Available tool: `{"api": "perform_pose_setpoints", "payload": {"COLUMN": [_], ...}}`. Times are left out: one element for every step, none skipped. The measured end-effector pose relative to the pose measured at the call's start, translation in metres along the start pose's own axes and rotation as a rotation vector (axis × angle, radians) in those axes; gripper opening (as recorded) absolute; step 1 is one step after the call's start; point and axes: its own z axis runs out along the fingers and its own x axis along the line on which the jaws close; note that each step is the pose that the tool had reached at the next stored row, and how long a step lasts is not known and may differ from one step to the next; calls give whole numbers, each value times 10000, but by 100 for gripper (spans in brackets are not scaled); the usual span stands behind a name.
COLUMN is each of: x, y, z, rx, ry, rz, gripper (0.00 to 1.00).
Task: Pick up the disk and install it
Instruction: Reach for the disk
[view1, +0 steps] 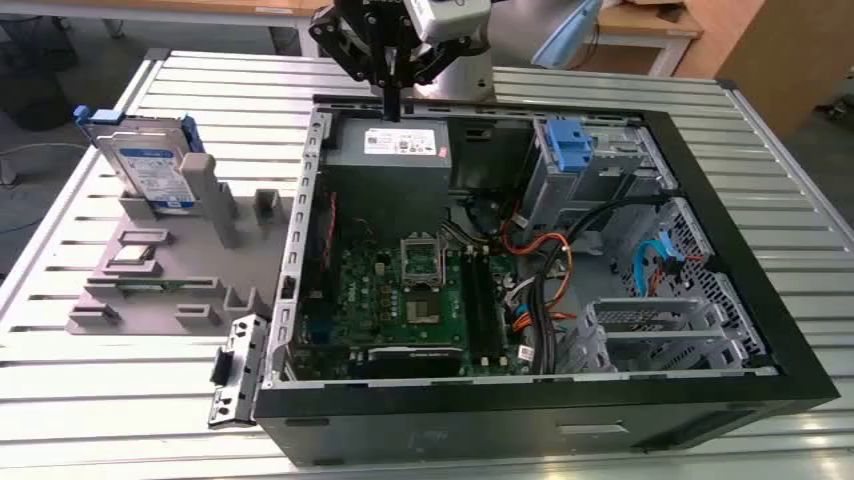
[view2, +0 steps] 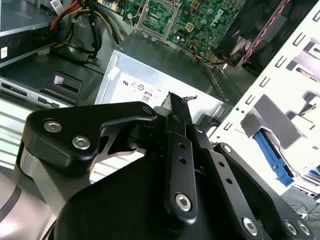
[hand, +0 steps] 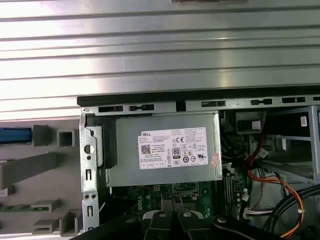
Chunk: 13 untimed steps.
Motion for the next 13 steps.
{"api": "perform_pose_setpoints", "payload": {"x": [0, 0, 0, 0, 0, 0, 0, 0, 0, 2, 6, 12, 20], "y": [0, 0, 0, 0, 0, 0, 0, 0, 0, 0, 0, -1, -2], "z": [0, 0, 0, 0, 0, 0, 0, 0, 0, 0, 0, 0, 0], "rx": [1, 0, 1, 0, 0, 0, 0, 0, 0, 1, 1, 1, 0], "ry": [0, 0, 0, 0, 0, 0, 0, 0, 0, 0, 0, 0, 0], "rz": [0, 0, 0, 0, 0, 0, 0, 0, 0, 1, 1, 2, 1], "gripper": [10, 10, 10, 10, 10, 10, 10, 10, 10, 10, 10, 10, 10]}}
